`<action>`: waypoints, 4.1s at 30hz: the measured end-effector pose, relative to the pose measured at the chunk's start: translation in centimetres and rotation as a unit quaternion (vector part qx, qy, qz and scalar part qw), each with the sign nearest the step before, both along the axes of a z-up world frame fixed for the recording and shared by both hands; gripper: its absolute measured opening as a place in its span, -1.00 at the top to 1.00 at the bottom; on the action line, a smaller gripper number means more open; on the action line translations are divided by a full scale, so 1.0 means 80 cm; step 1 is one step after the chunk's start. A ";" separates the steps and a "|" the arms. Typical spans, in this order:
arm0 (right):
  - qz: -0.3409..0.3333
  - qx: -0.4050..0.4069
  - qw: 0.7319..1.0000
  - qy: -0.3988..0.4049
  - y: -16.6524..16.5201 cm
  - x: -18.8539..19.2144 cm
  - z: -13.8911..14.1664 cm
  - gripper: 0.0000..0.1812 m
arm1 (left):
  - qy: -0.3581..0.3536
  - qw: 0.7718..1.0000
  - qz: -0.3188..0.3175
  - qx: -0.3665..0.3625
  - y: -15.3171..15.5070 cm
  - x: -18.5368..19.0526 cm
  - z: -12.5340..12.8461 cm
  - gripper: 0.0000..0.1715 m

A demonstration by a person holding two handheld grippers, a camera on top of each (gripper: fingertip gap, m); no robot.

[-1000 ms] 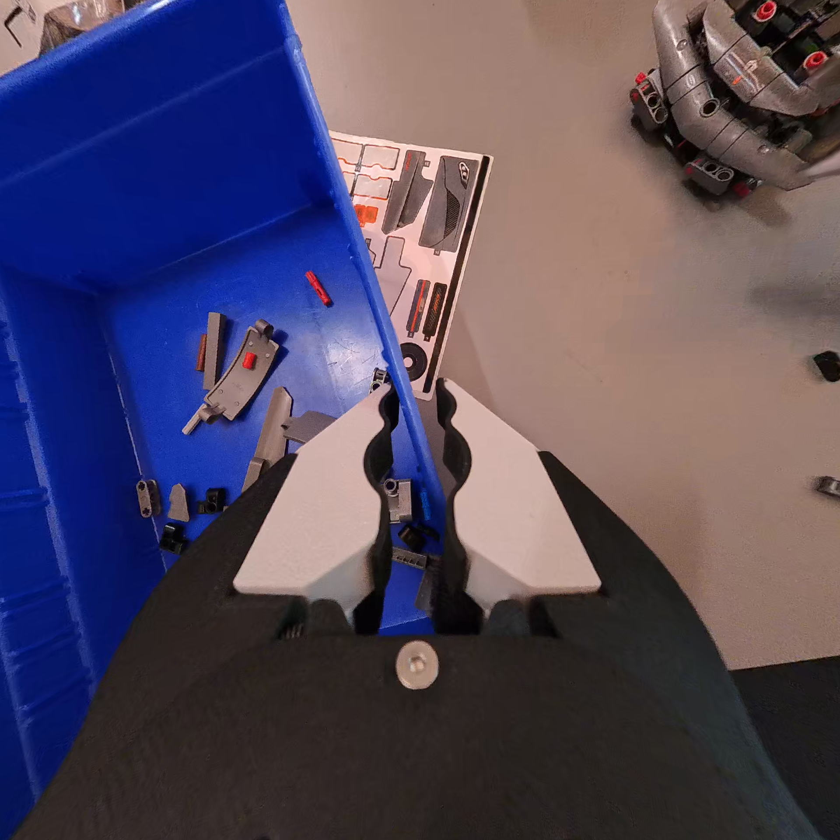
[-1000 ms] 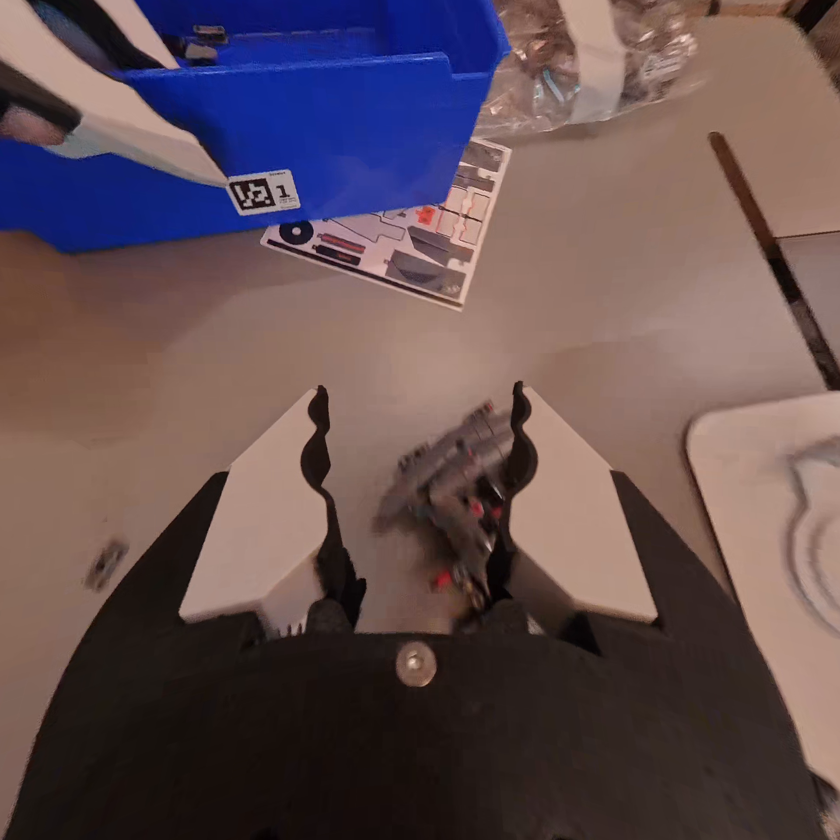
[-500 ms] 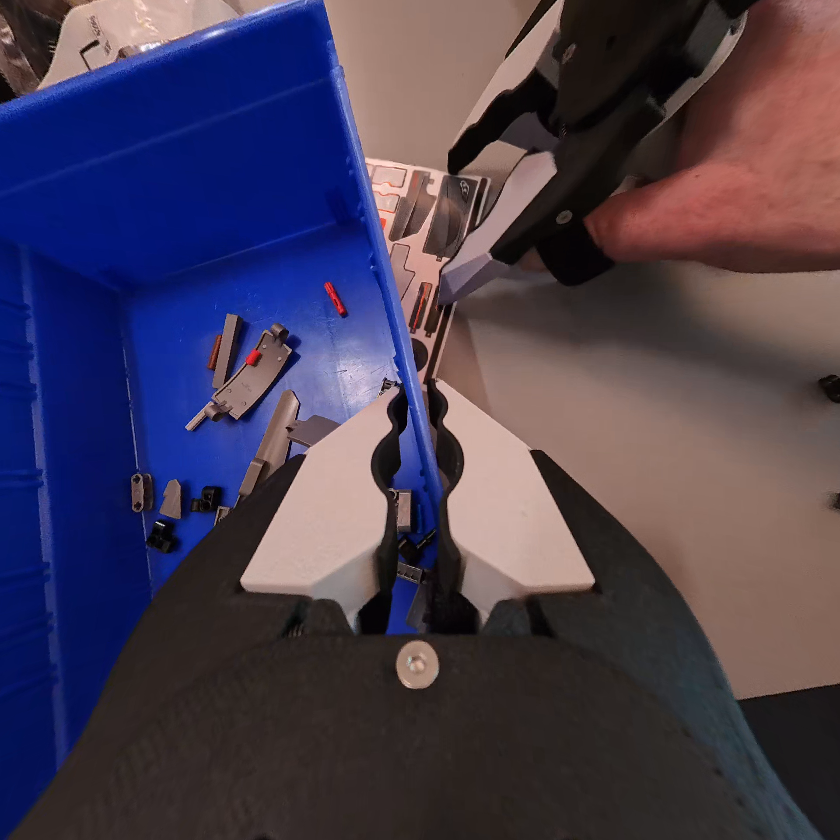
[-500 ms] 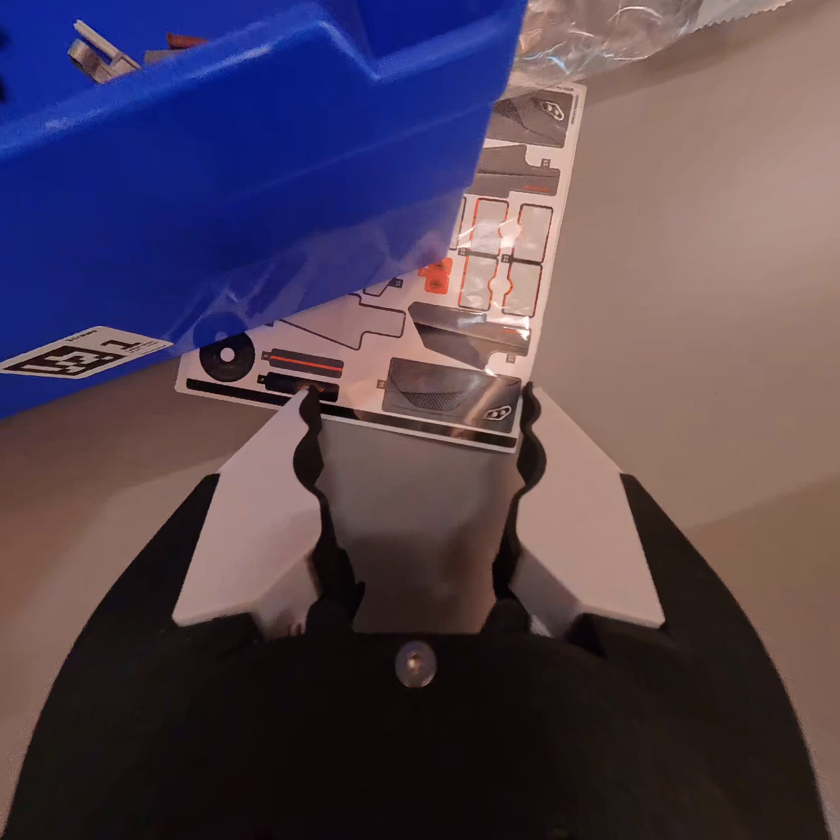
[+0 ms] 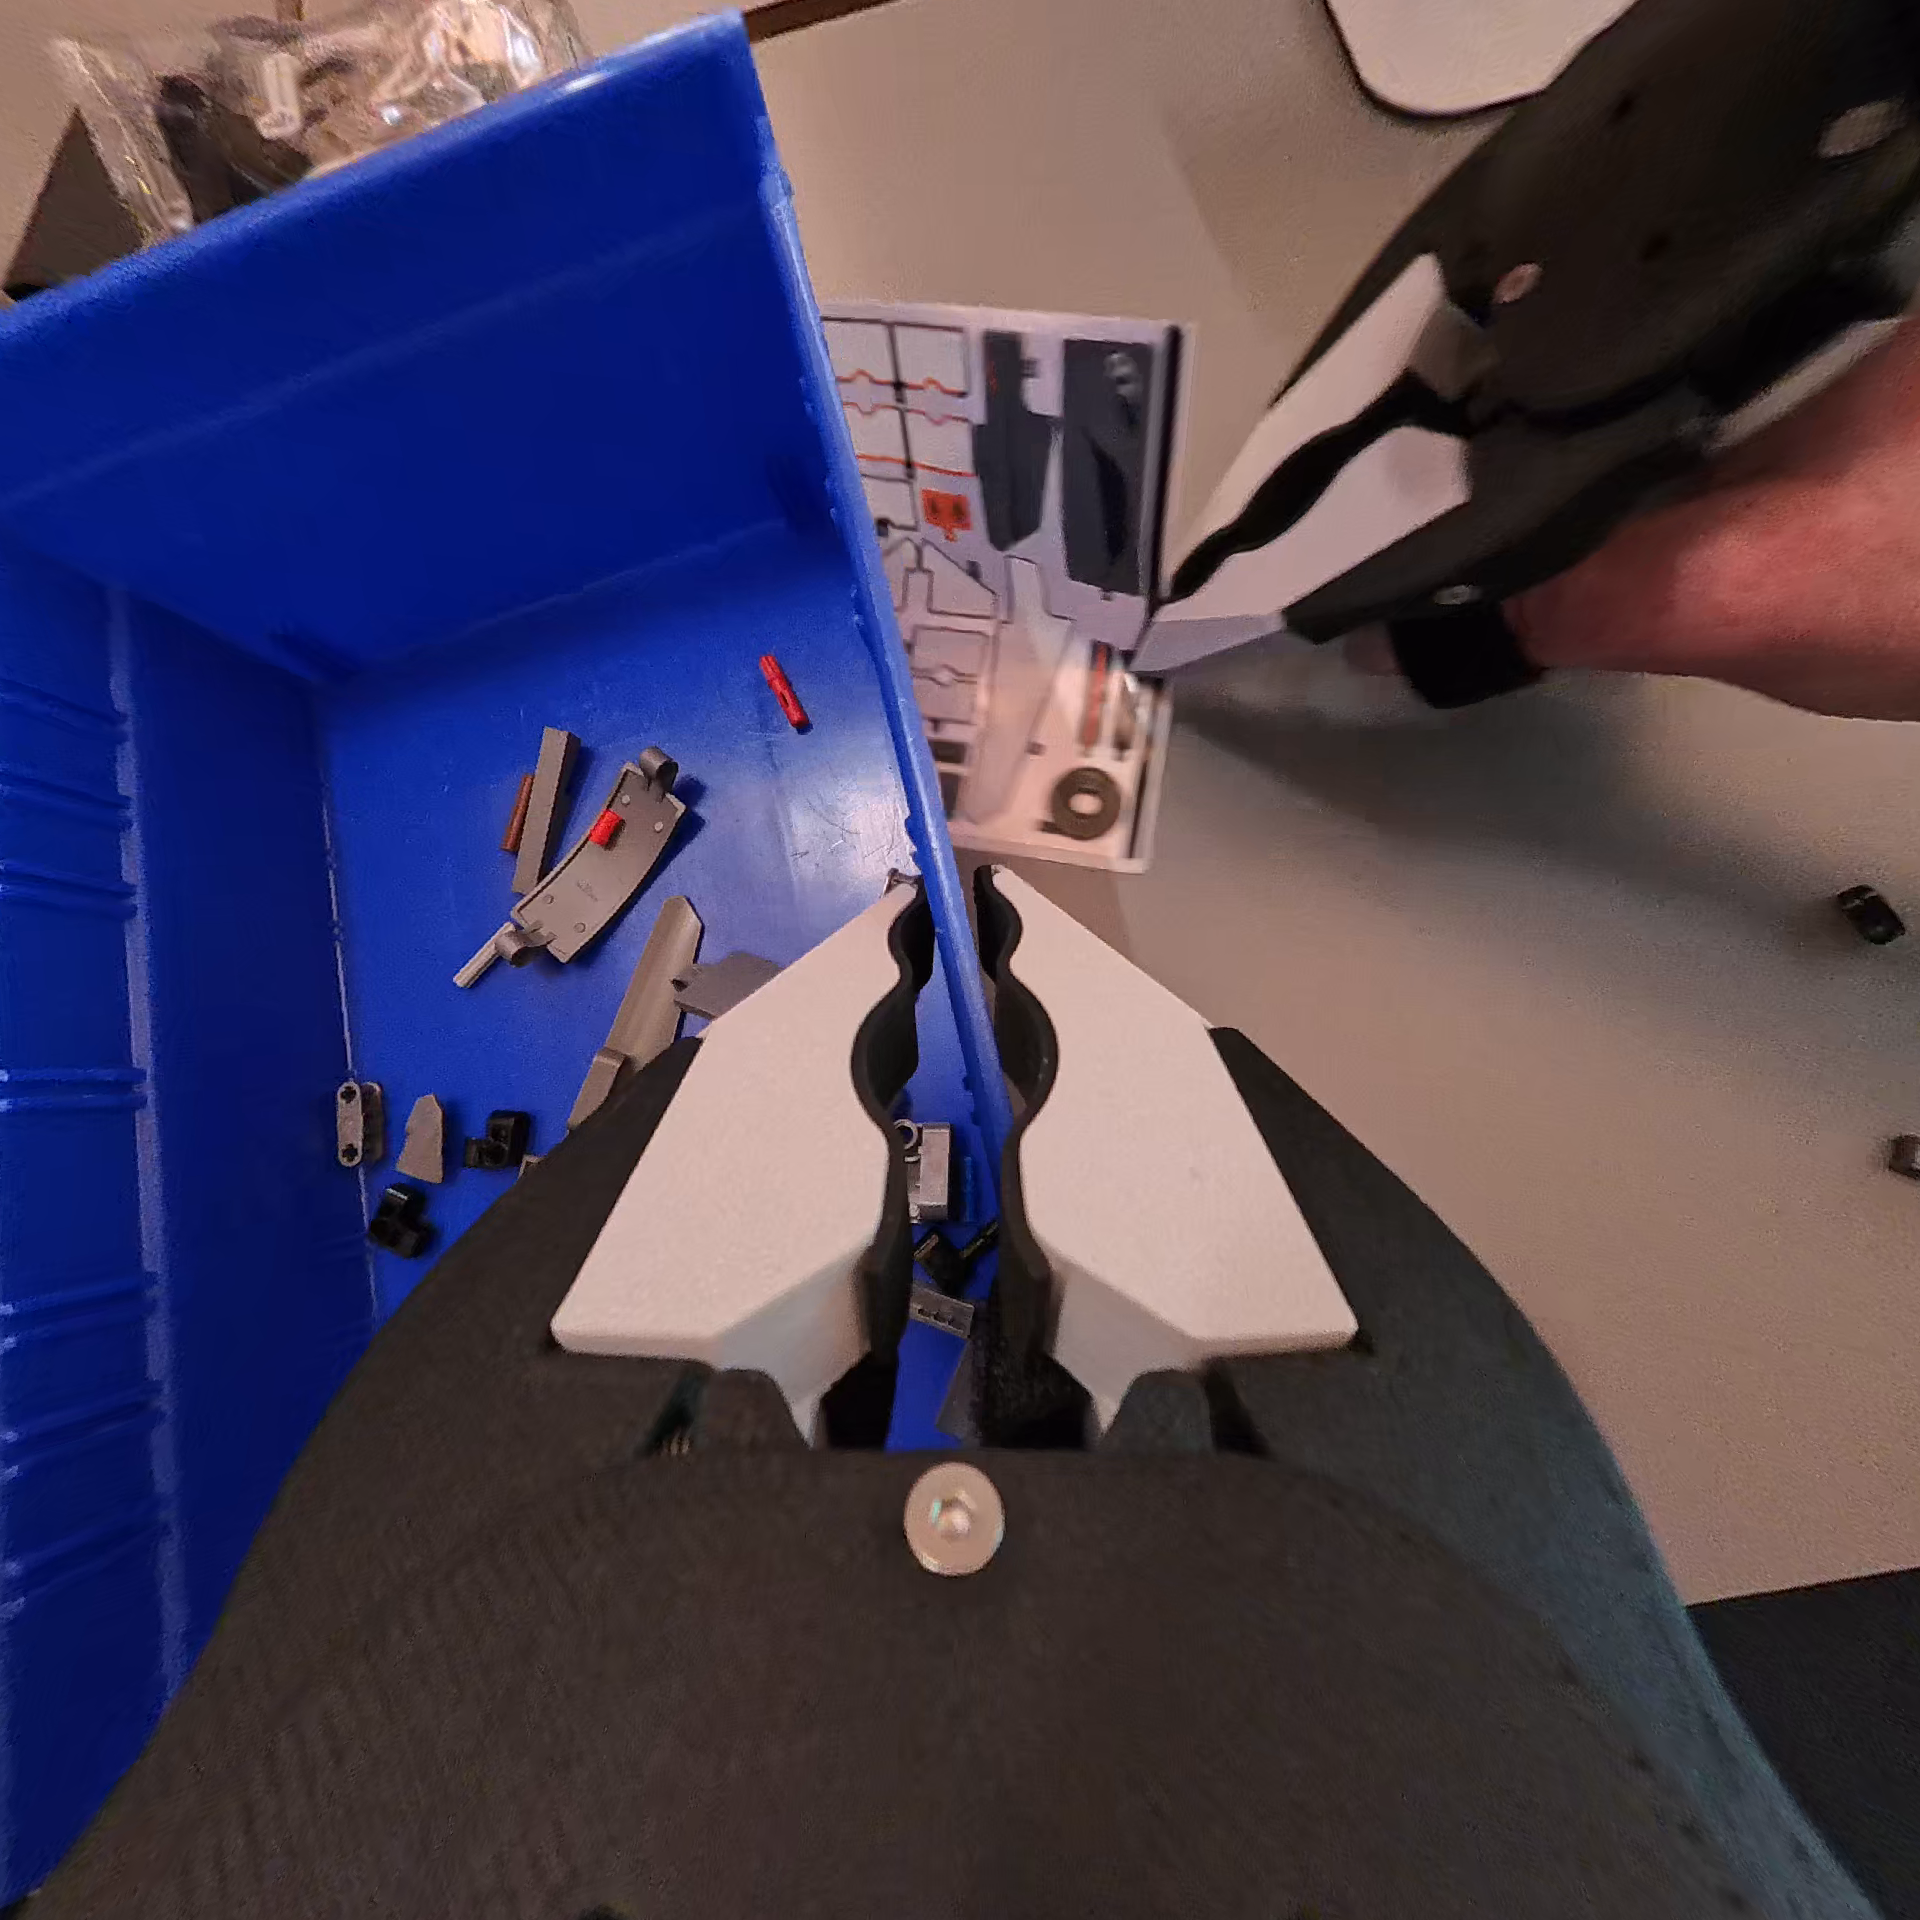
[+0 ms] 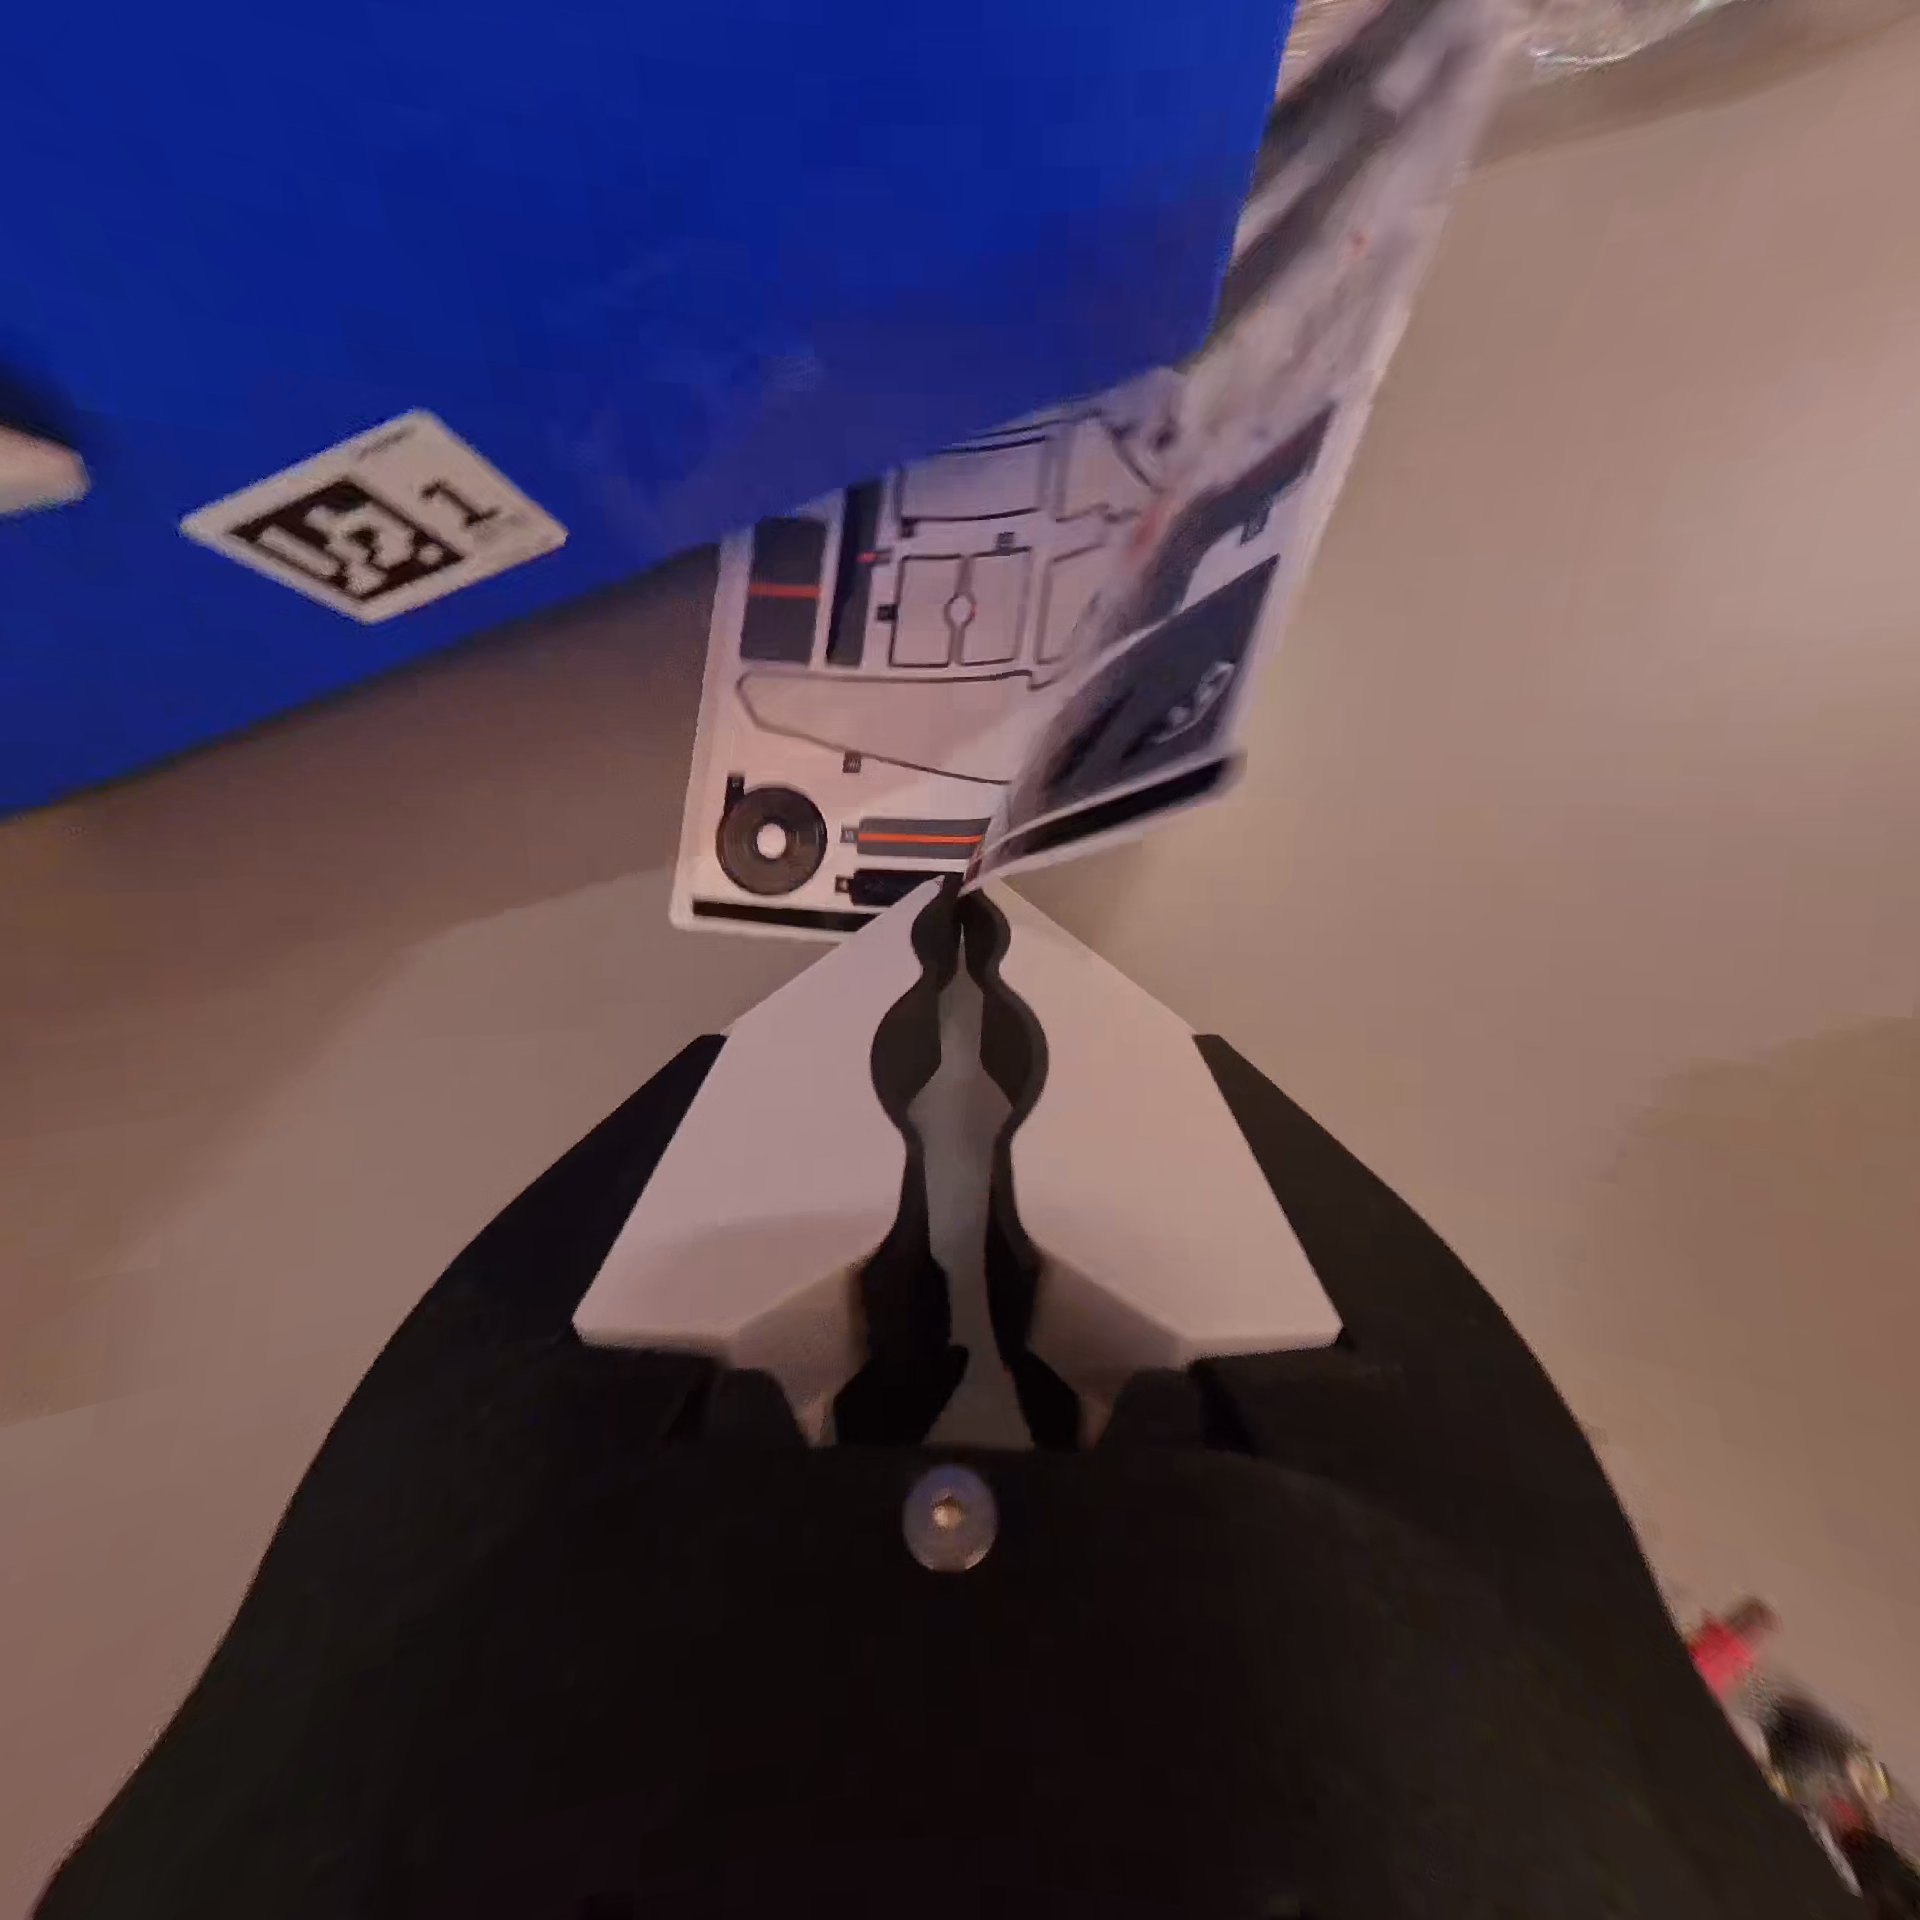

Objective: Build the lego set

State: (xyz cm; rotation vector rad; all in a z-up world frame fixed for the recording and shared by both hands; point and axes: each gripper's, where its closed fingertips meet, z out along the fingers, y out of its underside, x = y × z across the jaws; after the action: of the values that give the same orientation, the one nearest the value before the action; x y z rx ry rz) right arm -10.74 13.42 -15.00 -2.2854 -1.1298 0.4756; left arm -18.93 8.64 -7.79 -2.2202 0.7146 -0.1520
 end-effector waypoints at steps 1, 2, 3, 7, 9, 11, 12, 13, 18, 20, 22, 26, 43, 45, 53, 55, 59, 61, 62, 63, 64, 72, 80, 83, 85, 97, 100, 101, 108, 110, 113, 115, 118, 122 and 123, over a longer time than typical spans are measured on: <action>-0.003 0.008 1.000 0.003 -0.007 0.011 0.008 1.00 | 0.000 1.000 -0.002 0.003 -0.001 0.000 0.001 0.94; -0.007 0.011 1.000 0.013 -0.015 0.022 0.016 1.00 | 0.000 1.000 -0.002 0.004 -0.001 0.000 0.001 0.94; -0.012 0.017 0.999 0.029 -0.022 0.034 0.028 1.00 | 0.001 1.000 -0.003 0.004 -0.001 0.001 0.001 0.94; -0.033 0.040 0.994 0.095 -0.047 0.094 0.073 1.00 | 0.018 1.000 -0.008 0.001 -0.002 0.006 -0.010 0.94; -0.039 0.047 0.989 0.138 -0.063 0.123 0.098 1.00 | 0.032 0.999 -0.012 -0.002 -0.002 0.011 -0.017 0.93; -0.043 0.042 0.978 0.197 -0.080 0.150 0.122 1.00 | 0.045 0.999 -0.014 0.003 0.000 0.014 -0.020 0.93; -0.049 0.039 0.970 0.234 -0.088 0.163 0.134 1.00 | 0.053 0.998 -0.014 0.005 0.001 0.015 -0.020 0.93; -0.055 0.028 0.961 0.271 -0.096 0.176 0.144 1.00 | 0.056 0.998 -0.015 0.004 0.001 0.016 -0.020 0.92; -0.080 0.005 0.909 0.409 -0.140 0.228 0.172 1.00 | 0.072 0.997 -0.012 0.012 0.006 0.019 -0.017 0.60; -0.091 -0.003 0.894 0.440 -0.160 0.242 0.169 1.00 | 0.106 0.993 0.011 0.045 0.012 0.011 -0.003 0.41; -0.097 -0.012 0.876 0.472 -0.181 0.251 0.167 1.00 | 0.160 0.982 0.048 0.092 0.017 -0.003 0.020 0.27; -0.098 -0.025 0.845 0.525 -0.223 0.255 0.161 1.00 | 0.144 0.971 0.039 0.186 -0.002 0.031 0.083 0.21; -0.076 0.077 0.803 0.586 -0.331 0.248 0.171 1.00 | -0.385 0.887 -0.241 -0.081 -0.215 0.264 0.050 -0.24; -0.066 0.080 0.806 0.582 -0.345 0.245 0.170 1.00 | -0.450 0.847 -0.254 -0.130 -0.238 0.271 0.046 -0.12; -0.072 -0.016 0.836 0.544 -0.364 0.217 0.125 1.00 | -0.577 0.750 -0.273 -0.174 -0.262 0.296 0.053 0.45; -0.079 -0.011 0.849 0.523 -0.364 0.216 0.120 1.00 | -0.581 0.748 -0.273 -0.166 -0.257 0.293 0.055 0.73; -0.086 -0.026 0.854 0.512 -0.360 0.222 0.113 0.71 | -0.565 0.763 -0.278 -0.146 -0.251 0.291 0.053 1.00; -0.088 -0.029 0.844 0.528 -0.356 0.233 0.117 0.60 | -0.562 0.762 -0.287 -0.147 -0.249 0.292 0.056 1.00; -0.096 -0.021 0.842 0.530 -0.351 0.242 0.118 0.55 | -0.556 0.765 -0.290 -0.146 -0.247 0.292 0.057 1.00; -0.096 -0.015 0.839 0.535 -0.349 0.250 0.121 0.55 | -0.549 0.773 -0.286 -0.141 -0.242 0.292 0.057 1.00; -0.095 -0.012 0.834 0.543 -0.346 0.257 0.125 0.54 | -0.541 0.778 -0.285 -0.141 -0.239 0.292 0.057 1.00; -0.081 -0.022 0.818 0.569 -0.342 0.278 0.131 0.91 | -0.525 0.780 -0.295 -0.171 -0.236 0.303 0.055 1.00; -0.091 -0.021 0.815 0.572 -0.341 0.281 0.129 1.00 | -0.526 0.779 -0.292 -0.177 -0.232 0.308 0.053 1.00; -0.096 -0.027 0.814 0.572 -0.339 0.283 0.127 1.00 | -0.528 0.778 -0.291 -0.176 -0.230 0.309 0.055 1.00; -0.099 -0.030 0.812 0.574 -0.339 0.284 0.127 1.00 | -0.533 0.778 -0.286 -0.173 -0.227 0.308 0.057 1.00; -0.082 -0.028 0.831 0.550 -0.323 0.310 0.135 0.66 | -0.502 0.781 -0.320 -0.188 -0.239 0.309 0.052 1.00; -0.067 -0.026 0.831 0.551 -0.315 0.308 0.145 0.67 | -0.490 0.779 -0.336 -0.199 -0.247 0.314 0.048 1.00; -0.060 -0.028 0.829 0.555 -0.313 0.307 0.148 0.67 | -0.489 0.777 -0.341 -0.205 -0.250 0.316 0.047 1.00; -0.041 -0.028 0.836 0.547 -0.301 0.299 0.150 0.90 | -0.459 0.772 -0.365 -0.244 -0.271 0.328 0.031 1.00; -0.045 -0.034 0.844 0.533 -0.301 0.299 0.141 1.00 | -0.455 0.776 -0.358 -0.248 -0.270 0.330 0.025 1.00; -0.069 -0.055 0.846 0.527 -0.296 0.305 0.125 1.00 | -0.465 0.776 -0.344 -0.251 -0.265 0.332 0.021 0.94; -0.085 -0.058 0.842 0.530 -0.292 0.312 0.119 1.00 | -0.484 0.767 -0.334 -0.256 -0.260 0.330 0.023 0.88; -0.089 -0.061 0.843 0.526 -0.291 0.315 0.113 1.00 | -0.485 0.770 -0.326 -0.256 -0.255 0.329 0.018 0.94; -0.093 -0.071 0.840 0.530 -0.289 0.316 0.109 1.00 | -0.485 0.771 -0.322 -0.256 -0.253 0.331 0.016 1.00; -0.093 -0.071 0.839 0.531 -0.289 0.317 0.109 1.00 | -0.487 0.771 -0.321 -0.255 -0.252 0.331 0.016 1.00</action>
State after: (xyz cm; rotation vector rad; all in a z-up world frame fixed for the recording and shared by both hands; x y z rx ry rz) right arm 14.61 -9.67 -6.25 -1.7060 -0.2956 1.5221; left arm 7.58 -11.52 -6.51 -1.8339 0.8173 -1.8736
